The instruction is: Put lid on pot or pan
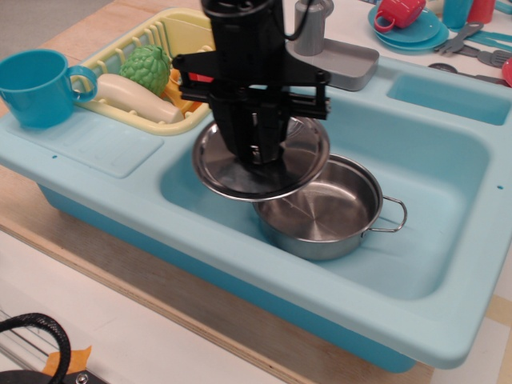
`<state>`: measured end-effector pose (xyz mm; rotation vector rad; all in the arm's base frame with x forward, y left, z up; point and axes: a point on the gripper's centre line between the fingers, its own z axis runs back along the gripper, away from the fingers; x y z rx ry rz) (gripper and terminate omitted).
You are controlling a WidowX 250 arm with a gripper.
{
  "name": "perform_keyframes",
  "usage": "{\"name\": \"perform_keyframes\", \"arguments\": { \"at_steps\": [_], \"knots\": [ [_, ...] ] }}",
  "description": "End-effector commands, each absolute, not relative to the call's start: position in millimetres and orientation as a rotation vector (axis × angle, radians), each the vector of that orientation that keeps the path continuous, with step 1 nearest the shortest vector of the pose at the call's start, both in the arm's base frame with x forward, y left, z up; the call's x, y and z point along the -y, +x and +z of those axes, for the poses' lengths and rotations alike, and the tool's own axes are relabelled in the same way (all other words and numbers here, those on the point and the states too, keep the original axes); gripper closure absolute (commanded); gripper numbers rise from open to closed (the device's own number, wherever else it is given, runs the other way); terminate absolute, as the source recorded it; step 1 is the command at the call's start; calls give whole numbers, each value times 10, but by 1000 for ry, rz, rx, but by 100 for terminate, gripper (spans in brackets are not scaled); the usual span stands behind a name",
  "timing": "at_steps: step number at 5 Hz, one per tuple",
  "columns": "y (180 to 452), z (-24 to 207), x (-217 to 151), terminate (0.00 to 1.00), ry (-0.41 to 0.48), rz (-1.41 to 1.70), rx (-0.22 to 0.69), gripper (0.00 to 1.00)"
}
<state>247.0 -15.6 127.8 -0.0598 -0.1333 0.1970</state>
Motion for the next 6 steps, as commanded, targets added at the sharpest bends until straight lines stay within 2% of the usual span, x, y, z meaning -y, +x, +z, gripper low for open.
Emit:
{"name": "perform_keyframes", "arguments": {
  "at_steps": [1,2,4,5,6],
  "knots": [
    [2657,1286,366,0,-95,156,160,100],
    [2694,1164,404,0,-118,136,173,100],
    [2802,1014,419,0,-128,109,126,100],
    [2777,997,410,0,-149,95,113,0],
    [2777,997,410,0,-149,95,113,0]
  ]
}}
